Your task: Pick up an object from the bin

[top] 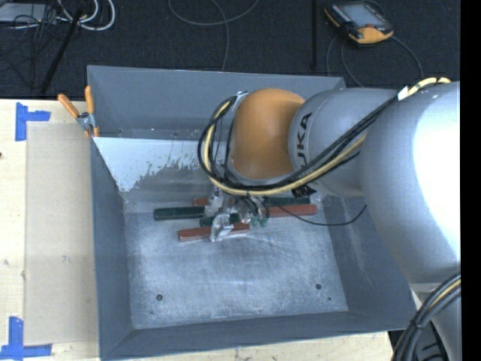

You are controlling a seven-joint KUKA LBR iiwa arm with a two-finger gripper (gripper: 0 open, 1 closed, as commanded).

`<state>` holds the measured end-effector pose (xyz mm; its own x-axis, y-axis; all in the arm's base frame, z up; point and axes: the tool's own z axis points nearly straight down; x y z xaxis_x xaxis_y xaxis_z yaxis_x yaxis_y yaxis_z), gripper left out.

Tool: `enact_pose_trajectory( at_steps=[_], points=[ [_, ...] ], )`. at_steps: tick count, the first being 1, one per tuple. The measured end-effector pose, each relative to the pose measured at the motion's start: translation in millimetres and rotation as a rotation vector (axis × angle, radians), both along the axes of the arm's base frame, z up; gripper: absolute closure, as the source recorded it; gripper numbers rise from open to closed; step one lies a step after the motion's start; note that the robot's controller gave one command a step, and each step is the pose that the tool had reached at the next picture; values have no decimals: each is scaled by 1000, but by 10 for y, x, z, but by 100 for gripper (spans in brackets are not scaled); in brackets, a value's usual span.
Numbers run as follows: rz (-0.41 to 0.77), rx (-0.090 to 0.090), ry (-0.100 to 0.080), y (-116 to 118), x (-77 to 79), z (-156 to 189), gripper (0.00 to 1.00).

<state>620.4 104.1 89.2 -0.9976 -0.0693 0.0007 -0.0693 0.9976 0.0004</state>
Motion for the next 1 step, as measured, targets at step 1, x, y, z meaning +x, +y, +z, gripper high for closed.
enact_pose_trajectory(
  at_steps=[1],
  points=[
    [0,0,0,0,0,0,100]
  ],
)
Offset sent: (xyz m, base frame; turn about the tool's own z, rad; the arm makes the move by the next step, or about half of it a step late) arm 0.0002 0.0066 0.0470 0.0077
